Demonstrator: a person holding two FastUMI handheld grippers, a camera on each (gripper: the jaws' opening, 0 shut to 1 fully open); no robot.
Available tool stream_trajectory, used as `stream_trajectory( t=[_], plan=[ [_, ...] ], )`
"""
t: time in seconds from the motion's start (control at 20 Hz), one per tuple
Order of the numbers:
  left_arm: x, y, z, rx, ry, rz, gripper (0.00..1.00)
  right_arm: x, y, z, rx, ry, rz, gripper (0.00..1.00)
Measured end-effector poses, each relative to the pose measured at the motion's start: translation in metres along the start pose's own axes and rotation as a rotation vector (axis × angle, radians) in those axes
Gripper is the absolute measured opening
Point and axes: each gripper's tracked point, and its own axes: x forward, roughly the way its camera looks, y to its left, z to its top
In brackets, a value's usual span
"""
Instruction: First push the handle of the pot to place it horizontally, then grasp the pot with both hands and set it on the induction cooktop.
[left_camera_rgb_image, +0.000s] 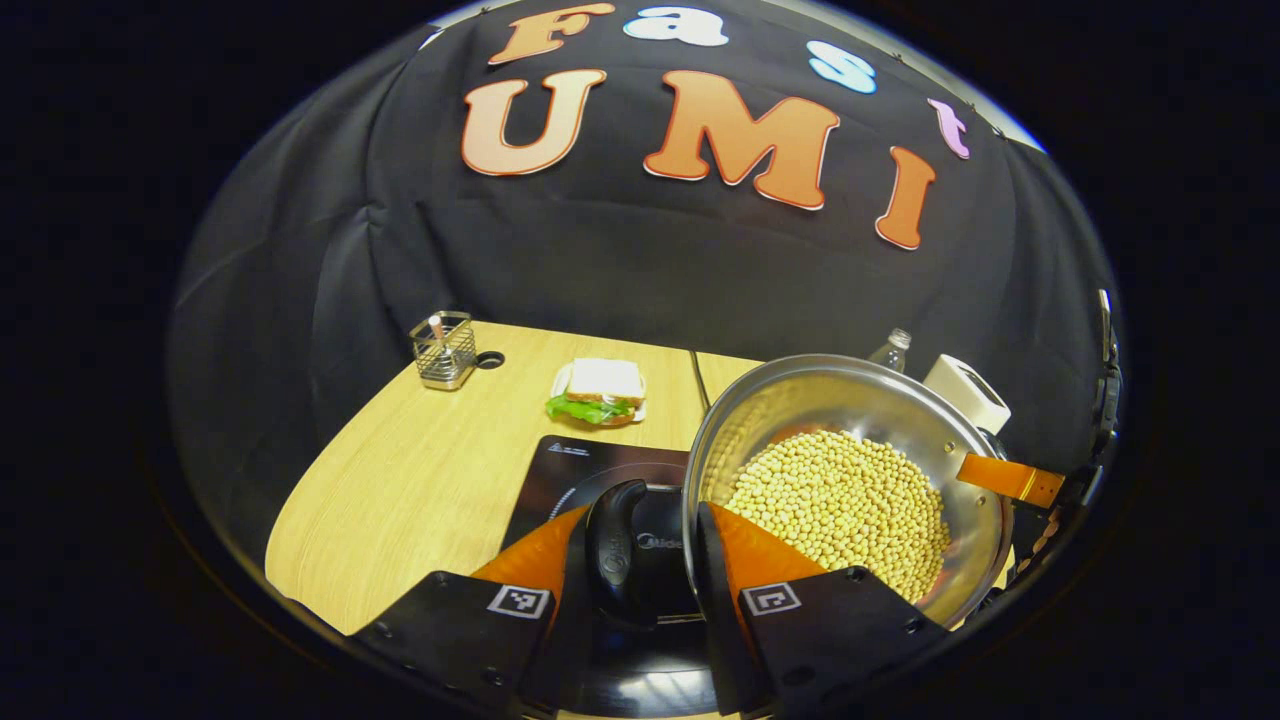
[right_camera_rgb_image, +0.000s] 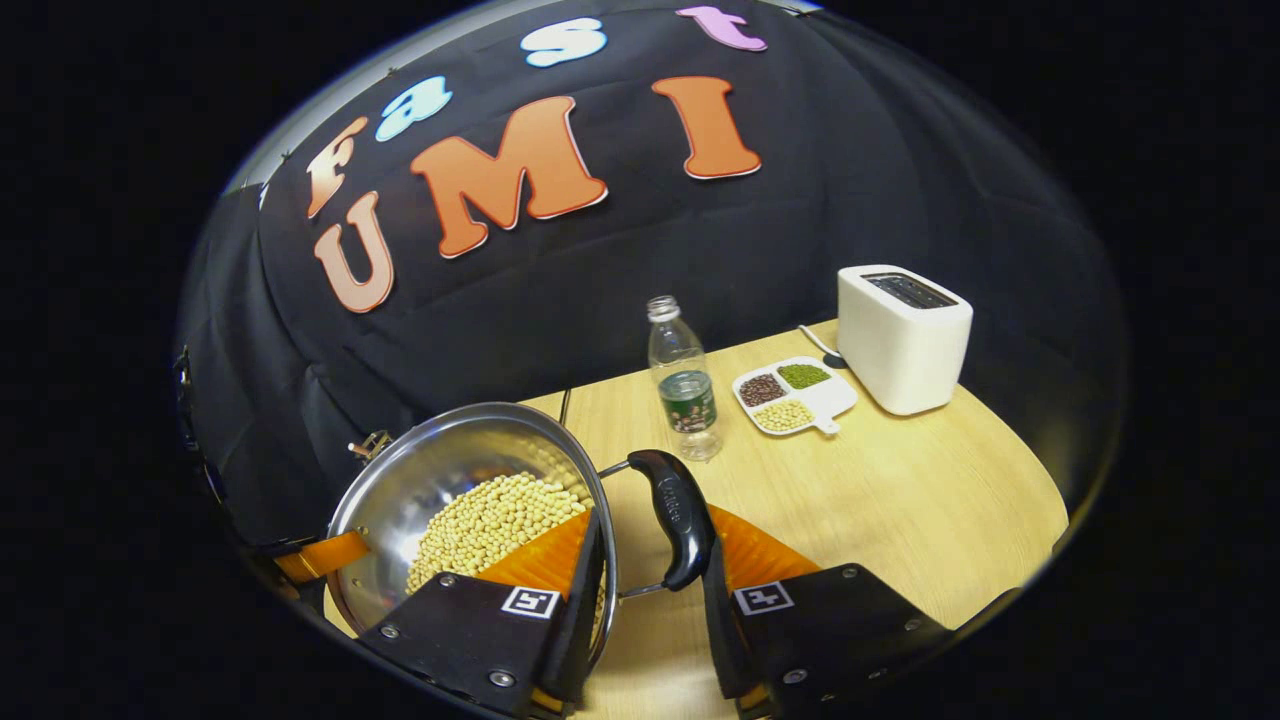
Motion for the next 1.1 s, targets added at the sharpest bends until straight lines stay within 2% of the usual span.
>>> stream_trajectory(
  t=[0.1, 0.15, 0.25, 0.35, 0.4, 0.45, 0.5, 0.55, 0.6, 0.65, 0.85, 0.95, 1.05, 1.1],
  plan=[
    [0.001, 0.019, -0.003, -0.016, 0.009, 0.015, 0.60, 0.010, 0.020, 0.001, -0.021, -0.013, 0.009, 0.49],
    [0.003, 0.030, -0.003, -0.018, 0.010, 0.026, 0.52, 0.014, 0.028, -0.005, -0.022, -0.005, 0.020, 0.49],
    [0.005, 0.052, -0.007, -0.009, 0.015, 0.051, 0.52, 0.022, 0.042, -0.021, -0.014, 0.029, 0.038, 0.49],
    [0.012, 0.066, -0.014, -0.008, 0.031, 0.069, 0.59, 0.033, 0.054, -0.037, -0.012, 0.061, 0.047, 0.49],
    [0.016, 0.072, -0.019, -0.011, 0.045, 0.073, 0.55, 0.038, 0.059, -0.042, -0.013, 0.074, 0.048, 0.49],
    [0.020, 0.078, -0.024, -0.016, 0.055, 0.075, 0.60, 0.043, 0.062, -0.047, -0.016, 0.084, 0.047, 0.49],
    [0.024, 0.085, -0.030, -0.023, 0.066, 0.075, 0.52, 0.047, 0.064, -0.052, -0.020, 0.092, 0.045, 0.50],
    [0.028, 0.087, -0.034, -0.028, 0.075, 0.075, 0.52, 0.051, 0.066, -0.056, -0.024, 0.097, 0.043, 0.50],
    [0.032, 0.090, -0.038, -0.032, 0.085, 0.076, 0.60, 0.052, 0.066, -0.060, -0.027, 0.103, 0.040, 0.50],
    [0.036, 0.094, -0.042, -0.033, 0.093, 0.076, 0.56, 0.054, 0.066, -0.064, -0.028, 0.112, 0.037, 0.50],
    [0.037, 0.096, -0.033, -0.015, 0.056, 0.075, 0.56, 0.063, 0.070, -0.071, -0.010, 0.117, 0.041, 0.50],
    [0.040, 0.097, -0.035, -0.017, 0.061, 0.072, 0.53, 0.063, 0.069, -0.071, -0.020, 0.113, 0.037, 0.49],
    [0.041, 0.096, -0.034, -0.016, 0.059, 0.071, 0.53, 0.063, 0.069, -0.073, -0.024, 0.113, 0.035, 0.50],
    [0.042, 0.095, -0.034, -0.016, 0.059, 0.071, 0.60, 0.063, 0.068, -0.075, -0.018, 0.116, 0.035, 0.50]
  ],
)
